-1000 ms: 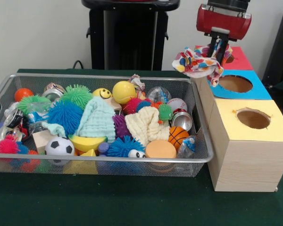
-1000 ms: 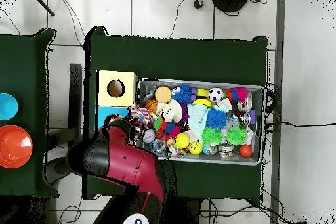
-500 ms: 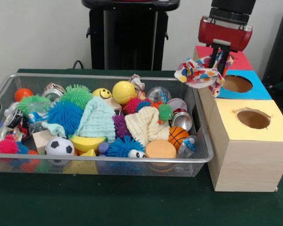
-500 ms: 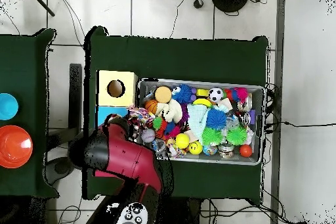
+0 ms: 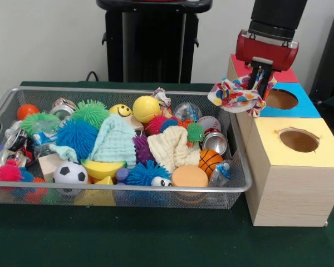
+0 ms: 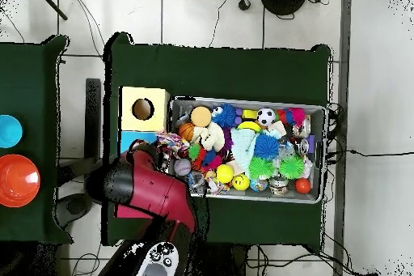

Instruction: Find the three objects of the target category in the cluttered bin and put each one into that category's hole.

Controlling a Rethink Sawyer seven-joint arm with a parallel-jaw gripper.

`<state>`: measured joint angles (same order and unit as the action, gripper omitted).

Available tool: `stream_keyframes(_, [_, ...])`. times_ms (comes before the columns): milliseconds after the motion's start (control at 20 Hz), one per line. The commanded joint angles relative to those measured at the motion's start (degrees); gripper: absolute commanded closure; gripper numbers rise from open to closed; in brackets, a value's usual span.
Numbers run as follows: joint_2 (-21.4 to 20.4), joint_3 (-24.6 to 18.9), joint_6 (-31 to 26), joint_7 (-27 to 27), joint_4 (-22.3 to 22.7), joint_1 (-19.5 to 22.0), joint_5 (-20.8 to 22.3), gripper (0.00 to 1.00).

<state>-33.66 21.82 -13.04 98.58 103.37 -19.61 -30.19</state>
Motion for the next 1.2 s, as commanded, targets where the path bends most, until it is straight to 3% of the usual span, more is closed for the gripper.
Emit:
stream_keyframes(50, [2.77, -5.97, -1.67, 16.73, -3.06, -0.79, -4.05, 1.0])
stream_keyframes(300, [3.61, -3.45, -5.76, 19.17, -6.75, -4.24, -4.92, 1.0])
stream_keyframes(650, [4.19, -5.72, -3.17, 20.11, -6.49, -5.87, -5.65, 1.0])
stream_keyframes(900, [4.5, -4.4, -3.98, 20.92, -7.75, -6.89, -5.45, 1.0])
stream_keyframes(1200, [6.8, -5.16, 0.32, 20.17, -8.71, -5.31, -5.01, 1.0])
